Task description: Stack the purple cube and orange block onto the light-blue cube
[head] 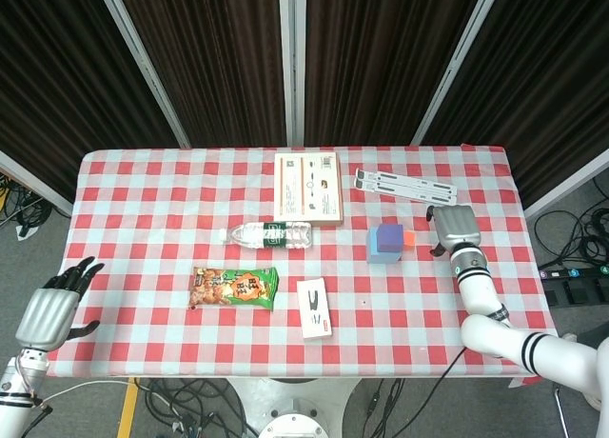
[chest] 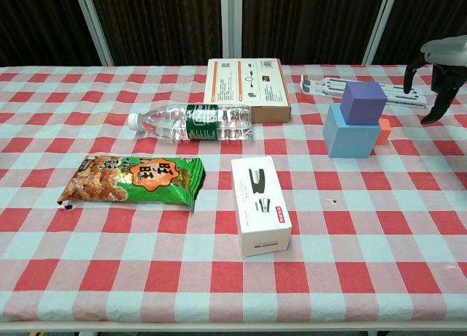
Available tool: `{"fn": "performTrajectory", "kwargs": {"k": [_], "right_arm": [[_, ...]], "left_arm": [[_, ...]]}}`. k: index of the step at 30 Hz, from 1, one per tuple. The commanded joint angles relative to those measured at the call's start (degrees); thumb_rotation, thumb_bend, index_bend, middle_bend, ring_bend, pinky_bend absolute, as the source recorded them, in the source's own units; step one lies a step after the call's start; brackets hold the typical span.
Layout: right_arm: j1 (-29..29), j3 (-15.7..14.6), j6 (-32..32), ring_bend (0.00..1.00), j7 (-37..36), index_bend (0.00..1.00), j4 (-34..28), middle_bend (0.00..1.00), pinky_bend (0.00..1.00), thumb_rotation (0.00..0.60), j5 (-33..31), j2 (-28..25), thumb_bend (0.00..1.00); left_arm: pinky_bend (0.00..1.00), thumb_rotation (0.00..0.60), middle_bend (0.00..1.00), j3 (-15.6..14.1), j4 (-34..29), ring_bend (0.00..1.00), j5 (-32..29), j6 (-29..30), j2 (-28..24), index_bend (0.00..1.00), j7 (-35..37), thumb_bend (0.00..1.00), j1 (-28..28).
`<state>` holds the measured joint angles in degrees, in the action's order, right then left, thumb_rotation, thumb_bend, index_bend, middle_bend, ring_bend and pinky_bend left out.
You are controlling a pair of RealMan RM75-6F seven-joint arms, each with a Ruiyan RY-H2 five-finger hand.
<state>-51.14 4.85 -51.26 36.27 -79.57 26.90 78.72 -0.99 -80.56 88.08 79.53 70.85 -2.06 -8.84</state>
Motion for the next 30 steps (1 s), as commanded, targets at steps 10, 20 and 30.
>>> {"fn": "performTrajectory", "kwargs": {"k": [10, 20, 30], "right_arm": [[-2.7, 1.7, 2.7, 0.98, 2.9, 0.37, 8.9, 1.00, 0.93, 0.600, -4.1, 8.0, 0.01], [-4.2, 2.6, 6.0, 0.98, 4.3, 0.39, 15.1, 1.00, 0.93, 0.600, -6.7, 12.2, 0.03], [-4.5, 2.6, 6.8, 0.98, 5.3, 0.42, 17.0, 1.00, 0.93, 0.600, -7.2, 14.4, 0.03]], "left_arm": [[0.33, 0.600, 0.20, 0.0, 1.0, 0.20, 0.0, -0.6, -0.2, 0.19, 1.0, 0.00, -0.4], [0.33, 0.600, 0.20, -0.2, 1.8, 0.20, 0.3, -0.8, 0.0, 0.19, 1.3, 0.00, -0.6], [0.33, 0.600, 0.20, -0.3, 2.5, 0.20, 0.0, -1.0, 0.2, 0.19, 1.9, 0.00, -0.5]]}}
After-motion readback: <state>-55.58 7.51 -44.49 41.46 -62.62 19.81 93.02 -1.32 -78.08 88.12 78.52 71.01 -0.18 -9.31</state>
